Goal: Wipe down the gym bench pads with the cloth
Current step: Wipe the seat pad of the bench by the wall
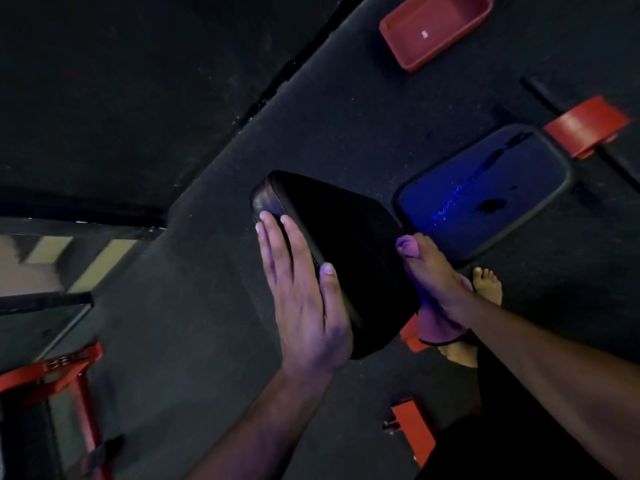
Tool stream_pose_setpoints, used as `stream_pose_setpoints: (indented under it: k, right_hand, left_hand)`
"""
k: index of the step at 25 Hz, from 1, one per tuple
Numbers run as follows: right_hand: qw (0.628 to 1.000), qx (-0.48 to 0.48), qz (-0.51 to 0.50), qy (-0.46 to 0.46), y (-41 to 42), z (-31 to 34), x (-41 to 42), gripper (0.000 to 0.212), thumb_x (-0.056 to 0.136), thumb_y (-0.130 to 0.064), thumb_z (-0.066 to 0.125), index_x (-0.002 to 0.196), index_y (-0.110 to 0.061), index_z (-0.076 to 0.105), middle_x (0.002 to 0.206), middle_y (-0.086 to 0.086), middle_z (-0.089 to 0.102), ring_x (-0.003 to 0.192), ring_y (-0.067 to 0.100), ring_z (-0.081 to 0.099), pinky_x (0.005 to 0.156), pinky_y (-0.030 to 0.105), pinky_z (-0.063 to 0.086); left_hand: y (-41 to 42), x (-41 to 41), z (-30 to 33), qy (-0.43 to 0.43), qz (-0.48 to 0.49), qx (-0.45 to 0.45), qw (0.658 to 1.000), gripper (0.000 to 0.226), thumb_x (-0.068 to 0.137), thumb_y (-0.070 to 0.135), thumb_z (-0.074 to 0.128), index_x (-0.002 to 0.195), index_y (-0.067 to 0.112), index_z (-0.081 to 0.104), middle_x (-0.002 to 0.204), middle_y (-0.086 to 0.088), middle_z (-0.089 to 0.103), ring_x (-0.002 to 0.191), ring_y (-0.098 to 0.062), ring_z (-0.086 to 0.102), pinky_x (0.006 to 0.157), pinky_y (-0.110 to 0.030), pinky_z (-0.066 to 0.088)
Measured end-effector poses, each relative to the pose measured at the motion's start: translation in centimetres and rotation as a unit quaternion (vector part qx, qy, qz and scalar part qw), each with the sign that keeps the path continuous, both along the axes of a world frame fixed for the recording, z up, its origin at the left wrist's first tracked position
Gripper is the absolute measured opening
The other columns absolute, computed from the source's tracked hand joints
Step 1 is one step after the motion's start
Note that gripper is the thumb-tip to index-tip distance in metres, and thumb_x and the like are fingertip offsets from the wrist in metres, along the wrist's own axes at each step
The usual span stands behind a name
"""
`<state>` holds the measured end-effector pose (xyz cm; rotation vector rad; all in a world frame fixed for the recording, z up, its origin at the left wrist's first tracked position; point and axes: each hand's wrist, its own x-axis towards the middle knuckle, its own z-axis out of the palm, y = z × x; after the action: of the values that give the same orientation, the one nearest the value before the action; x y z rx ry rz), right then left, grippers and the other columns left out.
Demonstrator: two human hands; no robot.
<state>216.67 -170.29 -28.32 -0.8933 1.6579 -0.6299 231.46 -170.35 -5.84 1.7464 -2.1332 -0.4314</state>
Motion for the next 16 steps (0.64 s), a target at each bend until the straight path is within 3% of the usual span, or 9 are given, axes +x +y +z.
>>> stream_pose_setpoints:
  k: [2, 4, 6, 8, 10, 12, 16]
  right_hand:
    - [0.987, -0.15, -0.006, -0.054, 1.8, 6.6, 0.6, 0.01, 0.095, -0.027, 0.061, 0.106, -0.026, 0.062, 0.113, -0.004, 0.062, 0.11, 0.021, 0.061, 0.097, 0.044, 0.047]
    - [0.96, -0.266, 0.016, -0.086, 3.0, 11.2, 0.9, 0.024, 0.094, -0.008, 0.066, 0.112, -0.024, 0.064, 0.126, -0.01, 0.062, 0.12, 0.016, 0.06, 0.1, 0.033, 0.045]
    - [0.954, -0.287, 0.032, -0.08, 2.3, 10.5, 0.8, 0.028, 0.092, -0.001, 0.063, 0.116, -0.017, 0.064, 0.129, -0.007, 0.061, 0.125, 0.018, 0.058, 0.104, 0.034, 0.045]
    - [0.969, -0.238, 0.033, -0.054, 0.7, 5.6, 0.6, 0.017, 0.094, -0.01, 0.06, 0.111, -0.012, 0.061, 0.118, 0.002, 0.062, 0.115, 0.023, 0.061, 0.101, 0.043, 0.047]
    - [0.992, -0.125, 0.022, -0.021, -0.5, 0.0, 0.3, 0.012, 0.099, -0.022, 0.059, 0.106, -0.012, 0.058, 0.11, 0.009, 0.061, 0.106, 0.032, 0.062, 0.096, 0.047, 0.048]
    - [0.999, -0.021, 0.035, 0.01, -0.9, -3.5, 0.1, 0.025, 0.1, -0.034, 0.055, 0.109, -0.012, 0.058, 0.114, 0.015, 0.06, 0.109, 0.038, 0.061, 0.096, 0.047, 0.047]
    - [0.994, 0.088, 0.064, 0.028, -1.0, -3.3, -0.7, 0.04, 0.098, -0.043, 0.044, 0.117, -0.01, 0.057, 0.124, 0.02, 0.06, 0.115, 0.04, 0.061, 0.096, 0.047, 0.049]
  left_hand:
    - [0.0, 0.0, -0.1, 0.007, 0.002, -0.002, 1.0, 0.063, 0.108, 0.027, 0.025, 0.162, -0.004, 0.013, 0.173, -0.018, -0.001, 0.161, -0.027, -0.007, 0.131, -0.04, 0.0]
    - [-0.2, 0.0, -0.1, 0.004, 0.003, -0.006, 1.0, 0.063, 0.108, 0.027, 0.025, 0.162, -0.005, 0.014, 0.173, -0.019, 0.0, 0.161, -0.028, -0.007, 0.131, -0.041, 0.001]
    - [-0.2, 0.1, -0.2, 0.0, -0.001, -0.009, 1.0, 0.063, 0.108, 0.026, 0.025, 0.161, -0.006, 0.014, 0.172, -0.02, 0.001, 0.161, -0.029, -0.007, 0.131, -0.041, 0.001]
    - [-0.3, 0.1, -0.4, -0.003, -0.001, -0.01, 1.0, 0.063, 0.108, 0.026, 0.025, 0.161, -0.006, 0.014, 0.172, -0.021, 0.001, 0.161, -0.029, -0.007, 0.131, -0.042, 0.001]
    - [-0.2, -0.2, -0.4, -0.006, 0.0, -0.01, 1.0, 0.063, 0.109, 0.028, 0.025, 0.162, -0.005, 0.014, 0.173, -0.02, 0.0, 0.161, -0.029, -0.007, 0.131, -0.042, 0.001]
    - [0.0, -0.1, -0.2, -0.005, -0.001, -0.007, 1.0, 0.063, 0.109, 0.029, 0.024, 0.162, -0.004, 0.013, 0.173, -0.019, 0.0, 0.161, -0.028, -0.007, 0.131, -0.04, 0.0]
    - [-0.3, -0.2, 0.1, -0.021, 0.004, 0.003, 1.0, 0.064, 0.109, 0.029, 0.025, 0.163, -0.001, 0.011, 0.173, -0.018, -0.001, 0.161, -0.026, -0.009, 0.131, -0.038, -0.002]
